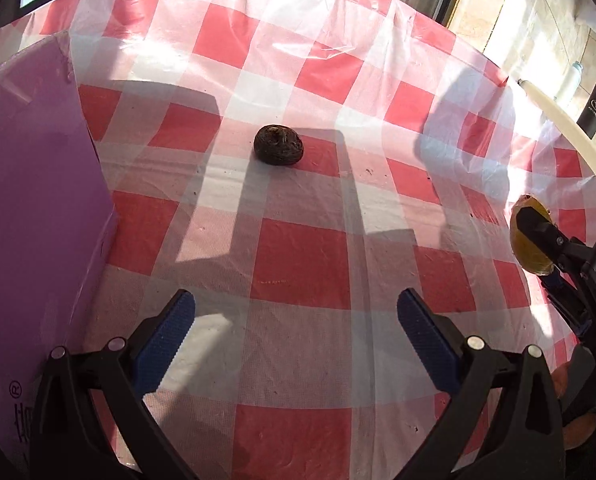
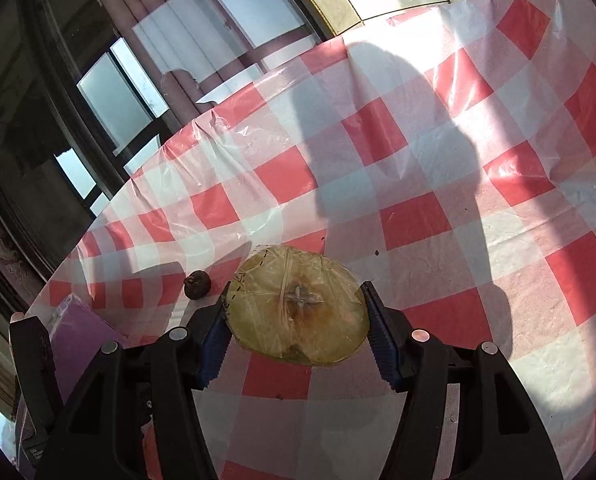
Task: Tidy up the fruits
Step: 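Grasp the last dark round fruit with the left tool while the right holds the apple half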
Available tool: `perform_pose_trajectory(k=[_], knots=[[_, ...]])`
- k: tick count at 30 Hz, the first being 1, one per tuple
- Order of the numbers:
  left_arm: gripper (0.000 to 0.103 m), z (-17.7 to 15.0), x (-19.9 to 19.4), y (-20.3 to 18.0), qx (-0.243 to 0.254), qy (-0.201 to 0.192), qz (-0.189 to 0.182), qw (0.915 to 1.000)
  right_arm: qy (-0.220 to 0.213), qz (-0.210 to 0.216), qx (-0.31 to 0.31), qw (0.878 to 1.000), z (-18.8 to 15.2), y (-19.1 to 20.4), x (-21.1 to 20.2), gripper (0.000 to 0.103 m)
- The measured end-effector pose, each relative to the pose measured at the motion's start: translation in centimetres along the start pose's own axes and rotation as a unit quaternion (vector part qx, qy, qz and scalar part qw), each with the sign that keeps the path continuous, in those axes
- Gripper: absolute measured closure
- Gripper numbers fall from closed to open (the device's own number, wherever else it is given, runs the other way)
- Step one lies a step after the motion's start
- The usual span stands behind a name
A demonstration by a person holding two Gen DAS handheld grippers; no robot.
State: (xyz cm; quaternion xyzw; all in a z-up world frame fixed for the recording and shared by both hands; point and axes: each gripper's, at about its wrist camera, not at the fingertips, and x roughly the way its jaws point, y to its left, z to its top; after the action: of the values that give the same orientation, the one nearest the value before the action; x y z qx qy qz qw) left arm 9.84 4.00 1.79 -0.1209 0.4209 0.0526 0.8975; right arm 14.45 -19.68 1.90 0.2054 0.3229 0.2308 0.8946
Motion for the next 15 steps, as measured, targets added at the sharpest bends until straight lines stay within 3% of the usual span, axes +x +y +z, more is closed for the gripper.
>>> perform_pose_trajectory(k=[6,11,13,15], knots=[[0.002,5.1,4.5,-0.8,-0.009,0.017,0.069,0.9974,0.000,0.005,0.000,1.000,-0.1,-0.1,-0.1,0.043],[0.004,9.5,8.0,-0.7,-0.001,0.012,0.087,0.9961,0.004,0.008,-0.001,1.000,-0.1,-0.1,0.1,0.043],[0.016,10.3,8.5,-1.0,0.021,0.007,0.099,0.9948,0.007,0.008,-0.002,1.000,-0.2,-0.1,0.2,0.043],[0.049,10.3,8.3,-1.3,0.042,-0.002,0.095,0.9946,0.012,0.006,-0.004,1.000,-0.2,-0.1,0.3,0.043]])
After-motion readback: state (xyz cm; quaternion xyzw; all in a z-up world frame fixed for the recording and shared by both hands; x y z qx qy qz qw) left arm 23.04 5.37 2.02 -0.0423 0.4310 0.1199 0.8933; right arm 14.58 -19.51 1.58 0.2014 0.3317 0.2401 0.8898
